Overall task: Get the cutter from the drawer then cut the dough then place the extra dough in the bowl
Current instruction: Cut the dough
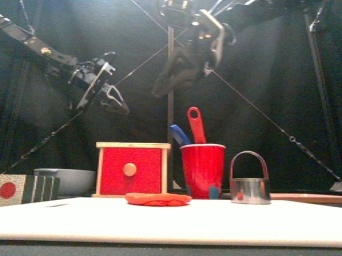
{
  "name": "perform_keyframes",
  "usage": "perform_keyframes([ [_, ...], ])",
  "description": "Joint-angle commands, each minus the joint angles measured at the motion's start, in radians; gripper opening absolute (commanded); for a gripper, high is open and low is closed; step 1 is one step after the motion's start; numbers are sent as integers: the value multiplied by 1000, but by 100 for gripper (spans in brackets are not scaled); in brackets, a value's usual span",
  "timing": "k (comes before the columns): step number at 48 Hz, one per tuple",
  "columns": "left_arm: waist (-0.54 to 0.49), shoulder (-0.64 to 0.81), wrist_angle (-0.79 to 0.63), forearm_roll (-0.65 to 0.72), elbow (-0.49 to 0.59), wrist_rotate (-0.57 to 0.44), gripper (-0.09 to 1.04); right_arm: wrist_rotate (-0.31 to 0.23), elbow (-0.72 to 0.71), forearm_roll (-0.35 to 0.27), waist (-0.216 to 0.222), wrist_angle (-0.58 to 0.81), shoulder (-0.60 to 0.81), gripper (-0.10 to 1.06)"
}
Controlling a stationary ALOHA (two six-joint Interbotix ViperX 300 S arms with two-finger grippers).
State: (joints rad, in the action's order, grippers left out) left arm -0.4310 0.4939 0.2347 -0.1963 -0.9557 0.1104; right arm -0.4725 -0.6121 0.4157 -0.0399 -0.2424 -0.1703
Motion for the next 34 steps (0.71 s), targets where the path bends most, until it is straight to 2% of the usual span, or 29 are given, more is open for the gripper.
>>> perform_keyframes([
  [1,81,41,86,83,-46,-3,43,0,-98,-58,0,6,-118,50],
  [9,166,49,160,202,-117,-3,44,-2,-242,-141,0,11,-241,57],
  [19,235,43,181,281,-164,0,44,0,-371,-247,0,69,-265,67],
  [26,272,40,181,279,-186,3,44,0,-403,-261,5,144,-222,72],
  [34,308,38,181,264,-213,5,44,2,-396,-249,12,146,-178,77],
])
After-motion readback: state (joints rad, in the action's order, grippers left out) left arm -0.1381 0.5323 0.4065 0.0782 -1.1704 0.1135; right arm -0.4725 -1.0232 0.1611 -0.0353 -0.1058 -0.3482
